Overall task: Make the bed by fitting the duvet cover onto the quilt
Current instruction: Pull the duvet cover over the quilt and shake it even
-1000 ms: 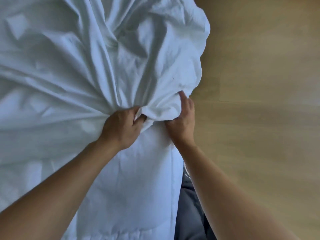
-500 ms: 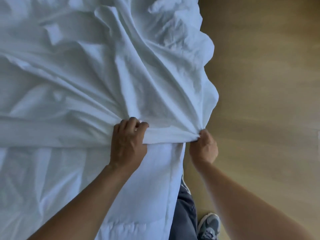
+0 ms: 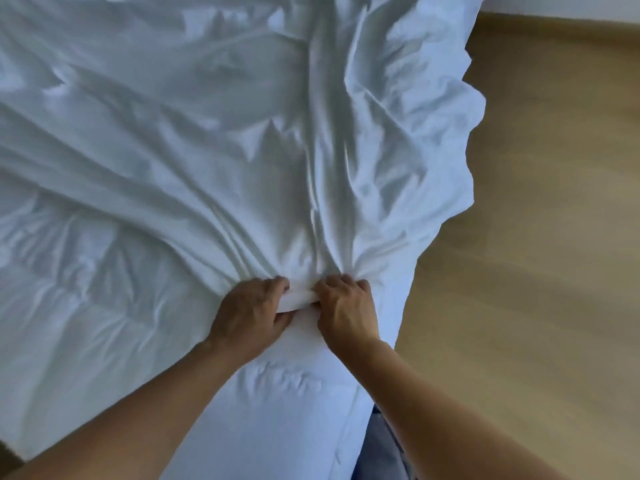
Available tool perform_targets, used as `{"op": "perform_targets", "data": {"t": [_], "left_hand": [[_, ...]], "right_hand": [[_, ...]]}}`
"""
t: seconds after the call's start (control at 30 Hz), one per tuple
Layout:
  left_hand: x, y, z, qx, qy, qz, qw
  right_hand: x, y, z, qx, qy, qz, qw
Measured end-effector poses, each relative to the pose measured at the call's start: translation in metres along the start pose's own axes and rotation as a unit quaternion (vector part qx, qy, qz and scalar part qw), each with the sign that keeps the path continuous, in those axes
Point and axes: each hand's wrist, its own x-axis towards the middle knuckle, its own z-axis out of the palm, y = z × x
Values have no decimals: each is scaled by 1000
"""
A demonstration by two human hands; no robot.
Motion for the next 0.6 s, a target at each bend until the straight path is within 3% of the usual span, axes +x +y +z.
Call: {"op": "perform_targets", "data": {"t": [0.03, 0.1, 0.17, 0.3, 0.47, 0.5, 0.6], "left_hand": [[-4, -14, -3, 45, 3, -2, 999], [-2, -53, -9, 89, 14, -81, 993], [0, -87, -11, 68, -42, -143, 987], [-1, -102, 18, 31, -145, -144, 979], [21, -125, 42, 24, -295, -160, 942], [27, -132, 42, 12, -316, -154, 936], [37, -143, 43, -24, -338, -117, 934]], "right_hand": [[-19, 6, 3, -8, -9, -5, 1000], [-49, 17, -1, -50, -9, -3, 999], [-56, 25, -8, -111, -45, 31, 992], [-35, -5, -7, -213, -107, 40, 970], [3, -88, 32, -115, 7, -47, 992], [18, -98, 44, -95, 8, -32, 995], [68, -104, 74, -29, -61, 116, 991]]}}
